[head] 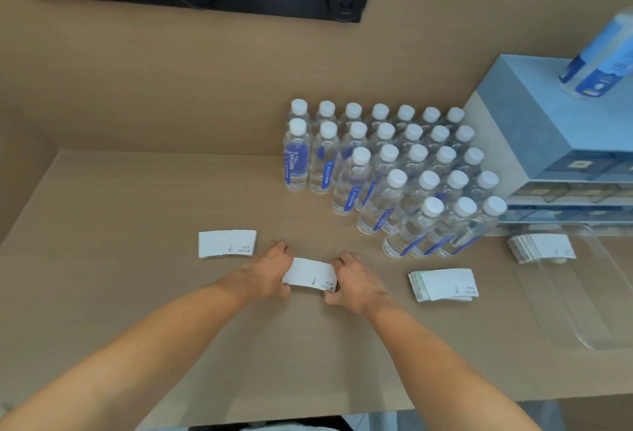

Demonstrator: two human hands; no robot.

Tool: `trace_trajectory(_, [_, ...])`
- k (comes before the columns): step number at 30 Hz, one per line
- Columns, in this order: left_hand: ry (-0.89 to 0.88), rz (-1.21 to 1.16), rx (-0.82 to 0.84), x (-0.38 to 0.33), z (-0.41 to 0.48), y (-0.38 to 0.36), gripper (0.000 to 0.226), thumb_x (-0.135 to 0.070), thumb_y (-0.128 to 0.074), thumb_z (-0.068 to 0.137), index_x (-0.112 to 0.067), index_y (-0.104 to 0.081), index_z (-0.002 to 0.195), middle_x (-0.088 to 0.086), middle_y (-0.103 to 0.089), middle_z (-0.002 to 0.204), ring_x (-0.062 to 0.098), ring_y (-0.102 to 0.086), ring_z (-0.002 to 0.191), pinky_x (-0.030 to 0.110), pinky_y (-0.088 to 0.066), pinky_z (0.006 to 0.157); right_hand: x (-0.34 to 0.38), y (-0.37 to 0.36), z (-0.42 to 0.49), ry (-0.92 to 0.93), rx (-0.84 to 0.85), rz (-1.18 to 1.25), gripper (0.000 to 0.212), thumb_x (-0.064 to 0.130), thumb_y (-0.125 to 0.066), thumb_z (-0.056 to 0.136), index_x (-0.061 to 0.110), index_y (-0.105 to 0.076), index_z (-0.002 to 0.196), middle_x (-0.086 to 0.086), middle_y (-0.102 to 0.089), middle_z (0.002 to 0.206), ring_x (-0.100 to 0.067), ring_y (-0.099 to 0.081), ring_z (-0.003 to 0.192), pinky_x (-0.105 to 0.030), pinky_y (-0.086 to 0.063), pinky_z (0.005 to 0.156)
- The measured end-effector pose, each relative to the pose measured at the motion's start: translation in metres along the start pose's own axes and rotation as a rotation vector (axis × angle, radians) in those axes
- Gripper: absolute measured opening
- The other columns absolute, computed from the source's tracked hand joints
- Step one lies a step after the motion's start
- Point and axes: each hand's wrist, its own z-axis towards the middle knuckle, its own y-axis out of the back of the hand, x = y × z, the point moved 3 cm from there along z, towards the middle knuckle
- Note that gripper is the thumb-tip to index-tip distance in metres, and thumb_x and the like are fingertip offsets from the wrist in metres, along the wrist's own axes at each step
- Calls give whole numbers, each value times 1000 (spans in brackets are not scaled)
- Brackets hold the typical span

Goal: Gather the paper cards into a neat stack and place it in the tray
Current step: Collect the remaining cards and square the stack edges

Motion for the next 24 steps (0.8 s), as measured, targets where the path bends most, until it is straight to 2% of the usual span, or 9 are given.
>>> trace_trajectory(4, [117, -67, -94, 52, -27, 20, 57, -33, -69, 79, -8, -46, 125, 6, -43, 121, 23, -44, 118, 32, -47, 84, 51, 20, 36, 88, -1, 2, 54, 41, -68, 73, 10, -57, 116, -4, -51, 115, -22, -45, 113, -34, -48, 89])
trace_trajectory(11, [266, -104, -182, 132, -59, 40, 55, -29, -67, 81, -7, -48, 127, 9, -45, 125, 25, -42, 121, 29, -41, 99, 133, 34, 86, 213, -1, 18, 57, 35, -70, 77, 5, -53, 123, -9, -49, 123, -25, -41, 122, -37, -45, 100])
trace_trajectory(16, [298, -118, -190, 151, -56, 36, 54, -27, -65, 84, -4, -47, 128, 11, -44, 127, 26, -41, 123, 31, -40, 102, 148, 31, 104, 220, -3, -4, 55, 33, -70, 80, 4, -52, 123, -11, -49, 123, -28, -41, 122, -39, -44, 101])
trace_trajectory(19, [290, -117, -194, 153, -50, 31, 52, -28, -64, 85, -4, -47, 128, 10, -44, 128, 26, -41, 123, 32, -41, 101, 145, 29, 111, 210, 12, 22, 56, 31, -72, 82, 4, -51, 125, -10, -47, 125, -27, -40, 122, -36, -42, 101])
trace_trajectory(24, [294, -99, -148, 157, -40, 21, 48, -28, -63, 86, -4, -49, 126, 11, -45, 128, 27, -41, 122, 38, -44, 101, 143, 24, 119, 181, 59, 27, 53, 29, -72, 83, 4, -51, 124, -9, -44, 128, -27, -40, 122, -37, -45, 99])
